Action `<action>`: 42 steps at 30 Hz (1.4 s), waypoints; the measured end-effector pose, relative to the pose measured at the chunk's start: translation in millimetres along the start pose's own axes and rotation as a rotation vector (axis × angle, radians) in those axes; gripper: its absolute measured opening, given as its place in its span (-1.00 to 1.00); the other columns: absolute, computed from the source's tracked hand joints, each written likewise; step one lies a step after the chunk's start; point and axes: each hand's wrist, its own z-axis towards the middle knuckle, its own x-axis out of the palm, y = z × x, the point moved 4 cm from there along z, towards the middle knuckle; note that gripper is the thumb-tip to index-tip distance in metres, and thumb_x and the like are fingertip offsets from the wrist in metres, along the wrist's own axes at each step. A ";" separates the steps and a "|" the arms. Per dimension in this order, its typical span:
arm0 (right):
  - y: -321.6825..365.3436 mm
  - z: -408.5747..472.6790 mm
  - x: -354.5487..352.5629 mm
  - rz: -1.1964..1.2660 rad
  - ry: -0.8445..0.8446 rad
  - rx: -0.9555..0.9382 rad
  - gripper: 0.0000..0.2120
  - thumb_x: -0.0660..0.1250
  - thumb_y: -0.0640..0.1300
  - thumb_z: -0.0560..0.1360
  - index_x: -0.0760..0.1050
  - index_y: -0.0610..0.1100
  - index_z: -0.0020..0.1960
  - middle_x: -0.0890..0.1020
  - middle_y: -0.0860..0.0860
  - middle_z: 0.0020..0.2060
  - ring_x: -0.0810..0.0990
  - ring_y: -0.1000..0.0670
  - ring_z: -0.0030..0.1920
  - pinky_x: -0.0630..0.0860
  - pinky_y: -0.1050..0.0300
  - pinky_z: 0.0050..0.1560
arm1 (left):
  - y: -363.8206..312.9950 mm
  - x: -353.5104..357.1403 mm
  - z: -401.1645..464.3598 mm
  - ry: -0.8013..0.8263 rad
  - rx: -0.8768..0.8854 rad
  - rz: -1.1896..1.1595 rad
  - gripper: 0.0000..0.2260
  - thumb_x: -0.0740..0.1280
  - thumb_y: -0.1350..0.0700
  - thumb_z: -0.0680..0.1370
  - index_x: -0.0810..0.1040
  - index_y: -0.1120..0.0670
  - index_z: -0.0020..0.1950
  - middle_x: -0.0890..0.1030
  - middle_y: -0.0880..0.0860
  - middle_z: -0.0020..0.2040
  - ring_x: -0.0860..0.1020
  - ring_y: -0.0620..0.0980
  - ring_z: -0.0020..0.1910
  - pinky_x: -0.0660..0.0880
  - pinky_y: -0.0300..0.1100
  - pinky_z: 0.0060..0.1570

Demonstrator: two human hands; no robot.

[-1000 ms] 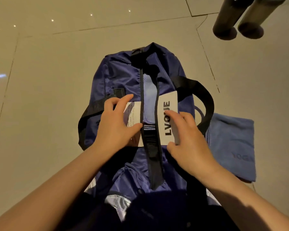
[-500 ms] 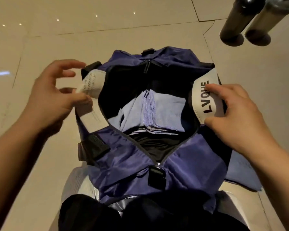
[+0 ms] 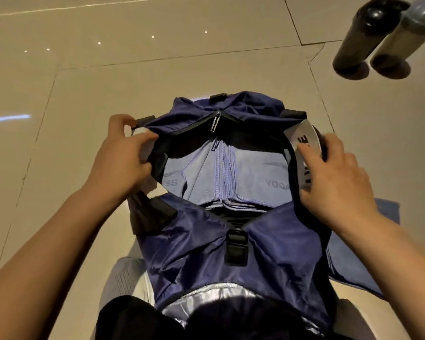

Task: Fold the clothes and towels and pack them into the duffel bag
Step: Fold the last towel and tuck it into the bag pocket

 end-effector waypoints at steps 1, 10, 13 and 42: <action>7.5 -2.5 -3.5 -0.033 -0.099 -0.060 -0.40 0.42 -0.18 0.35 0.37 -0.08 0.37 0.22 -0.20 0.41 0.35 -0.29 0.22 0.35 -0.15 0.03 | 2.8 -0.2 -4.3 0.017 -0.044 -0.063 -0.48 0.36 0.37 0.40 0.52 0.06 0.34 0.20 0.15 0.40 0.45 0.21 0.18 0.38 -0.15 0.11; 154.6 -1.5 29.9 -0.067 -0.149 -0.936 -0.75 0.22 -0.20 0.46 0.59 -0.07 0.07 0.61 -0.09 0.08 0.53 -0.18 0.17 0.44 -0.14 0.08 | -6.6 -7.5 -17.5 0.079 -0.067 -0.242 -0.39 0.36 0.39 0.41 0.42 0.01 0.42 0.13 0.06 0.45 0.40 -0.04 0.00 0.34 -0.28 0.01; 170.7 10.3 39.9 -0.146 -0.115 -1.029 -0.85 0.47 -0.26 0.33 0.66 -0.13 -0.11 0.67 -0.13 -0.10 0.61 -0.20 0.07 0.44 -0.32 0.17 | -13.3 -12.4 -5.2 0.095 -0.040 -0.276 -0.38 0.36 0.36 0.42 0.38 0.04 0.45 0.11 0.00 0.47 0.33 -0.17 0.07 0.32 -0.34 0.02; -180.9 -103.7 111.0 0.708 0.018 0.805 -0.29 0.47 -0.02 0.40 0.21 -0.03 0.45 0.37 -0.18 0.33 0.44 -0.22 0.27 0.45 -0.11 0.21 | -225.0 94.4 -130.6 0.199 0.946 -0.114 -0.76 0.33 -0.01 0.45 0.59 0.00 0.08 0.56 -0.01 0.07 0.50 0.05 -0.08 0.38 -0.04 -0.19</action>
